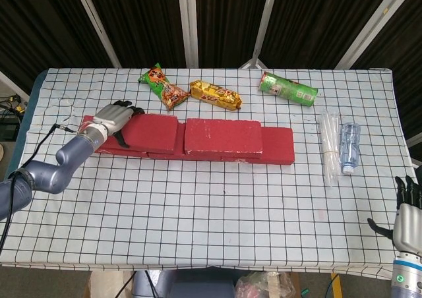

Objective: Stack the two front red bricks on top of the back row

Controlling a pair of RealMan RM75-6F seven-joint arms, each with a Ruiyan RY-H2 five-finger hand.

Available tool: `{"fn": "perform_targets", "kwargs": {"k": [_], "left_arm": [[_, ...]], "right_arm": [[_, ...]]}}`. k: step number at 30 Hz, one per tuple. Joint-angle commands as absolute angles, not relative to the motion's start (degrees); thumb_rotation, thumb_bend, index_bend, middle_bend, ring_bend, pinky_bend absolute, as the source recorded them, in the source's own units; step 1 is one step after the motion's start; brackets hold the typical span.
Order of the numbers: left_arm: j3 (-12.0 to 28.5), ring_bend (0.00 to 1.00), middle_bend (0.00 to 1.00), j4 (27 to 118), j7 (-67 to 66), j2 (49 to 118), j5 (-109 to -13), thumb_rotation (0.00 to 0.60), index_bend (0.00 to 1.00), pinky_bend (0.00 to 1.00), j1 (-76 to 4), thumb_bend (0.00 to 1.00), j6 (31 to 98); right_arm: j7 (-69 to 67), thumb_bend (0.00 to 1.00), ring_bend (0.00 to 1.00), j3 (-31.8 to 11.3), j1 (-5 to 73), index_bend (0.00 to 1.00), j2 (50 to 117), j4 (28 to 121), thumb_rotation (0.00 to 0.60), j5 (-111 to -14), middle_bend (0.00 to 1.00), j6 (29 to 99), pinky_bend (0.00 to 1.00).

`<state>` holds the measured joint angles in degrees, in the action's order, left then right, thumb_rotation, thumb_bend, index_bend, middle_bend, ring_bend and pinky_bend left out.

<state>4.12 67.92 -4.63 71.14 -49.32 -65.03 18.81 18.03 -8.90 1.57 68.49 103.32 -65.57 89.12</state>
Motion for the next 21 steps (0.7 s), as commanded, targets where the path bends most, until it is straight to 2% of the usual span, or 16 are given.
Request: {"fn": "perform_targets", "kwargs": {"k": [1, 21], "left_arm": [[2.9, 0.00, 0.18, 68.1, -5.5, 71.6, -47.5, 0.600, 0.27, 0.00, -66.1, 0.04, 19.6], [-1.9, 0.00, 0.17, 69.7, -9.3, 72.7, -38.2, 0.600, 0.27, 0.00, -70.6, 0.04, 23.5]], "right_arm": [[18.0, 0.13, 0.00, -8.8, 1.6, 0.07, 68.5, 103.4, 0.600, -65.7, 0.00, 88.9, 0.00], [17.4, 0.13, 0.00, -9.2, 1.2, 0.07, 68.1, 103.9, 0.600, -65.5, 0.00, 88.7, 0.00]]}}
